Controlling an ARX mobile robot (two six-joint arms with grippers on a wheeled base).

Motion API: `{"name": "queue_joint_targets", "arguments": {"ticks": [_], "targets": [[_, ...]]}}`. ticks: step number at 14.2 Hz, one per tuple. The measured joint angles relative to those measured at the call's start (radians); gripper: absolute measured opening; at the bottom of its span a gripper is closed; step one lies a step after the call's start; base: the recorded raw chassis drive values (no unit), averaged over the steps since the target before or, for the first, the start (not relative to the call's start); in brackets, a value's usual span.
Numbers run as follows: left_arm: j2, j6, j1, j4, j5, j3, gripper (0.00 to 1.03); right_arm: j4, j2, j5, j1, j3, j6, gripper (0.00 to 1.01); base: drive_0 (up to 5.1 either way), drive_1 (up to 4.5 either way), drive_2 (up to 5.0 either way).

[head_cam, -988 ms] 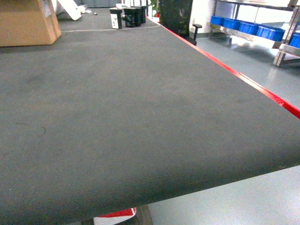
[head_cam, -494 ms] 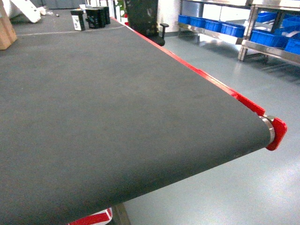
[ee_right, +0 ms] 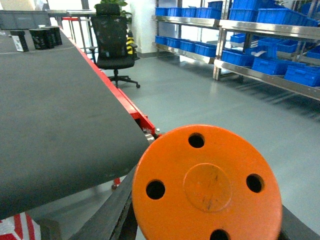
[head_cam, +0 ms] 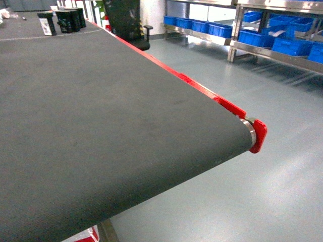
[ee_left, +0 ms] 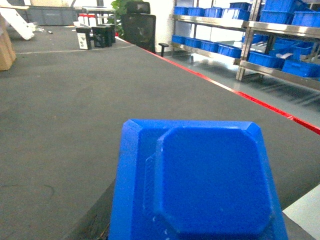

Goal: Sort blue parts and orange caps into right shelf containers

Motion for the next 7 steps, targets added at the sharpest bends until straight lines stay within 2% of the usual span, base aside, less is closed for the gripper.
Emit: {"name": "queue_joint_targets", "arguments": {"ticks": [7], "targets": [[0.000, 0.000, 0.000, 0.000, 0.000, 0.000, 0.41, 0.000, 0.000, 0.000, 0.000, 0.000, 0.000, 0.45, -1.6, -1.57, -1.6]]}}
